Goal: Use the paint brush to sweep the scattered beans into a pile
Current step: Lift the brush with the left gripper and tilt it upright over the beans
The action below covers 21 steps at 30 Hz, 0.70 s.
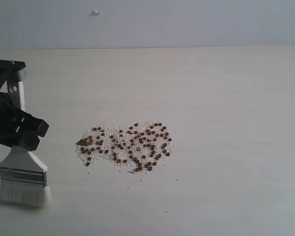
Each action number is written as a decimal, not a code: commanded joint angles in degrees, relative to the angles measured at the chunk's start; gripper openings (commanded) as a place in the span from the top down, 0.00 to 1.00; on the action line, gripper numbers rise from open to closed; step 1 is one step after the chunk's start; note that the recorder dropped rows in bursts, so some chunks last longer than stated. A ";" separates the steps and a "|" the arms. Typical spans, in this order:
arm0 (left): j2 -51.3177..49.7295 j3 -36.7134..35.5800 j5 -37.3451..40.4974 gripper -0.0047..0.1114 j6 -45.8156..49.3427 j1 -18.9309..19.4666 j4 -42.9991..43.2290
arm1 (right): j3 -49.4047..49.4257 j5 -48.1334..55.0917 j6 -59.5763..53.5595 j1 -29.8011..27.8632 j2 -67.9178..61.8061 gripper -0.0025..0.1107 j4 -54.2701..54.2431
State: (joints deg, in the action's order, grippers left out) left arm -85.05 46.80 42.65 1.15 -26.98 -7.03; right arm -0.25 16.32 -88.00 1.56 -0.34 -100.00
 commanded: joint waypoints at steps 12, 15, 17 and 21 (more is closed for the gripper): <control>8.49 0.01 0.52 0.96 7.72 -0.45 -2.93 | 0.25 0.29 -0.27 -0.25 0.34 0.98 0.05; 11.73 0.01 0.30 0.96 13.92 -0.45 -8.11 | 0.25 0.29 -0.14 -0.25 0.34 0.98 0.05; 14.03 0.01 -0.85 0.96 20.31 -0.45 -14.04 | 0.25 0.29 -0.14 -0.25 0.34 0.98 0.05; 15.86 0.01 -4.29 0.96 33.87 -0.45 -25.68 | 0.25 0.29 -0.14 -0.25 0.34 0.98 0.05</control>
State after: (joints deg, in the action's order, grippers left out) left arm -69.81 46.80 40.20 28.50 -26.98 -26.88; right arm -0.25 16.32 -88.00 1.56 -0.34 -100.00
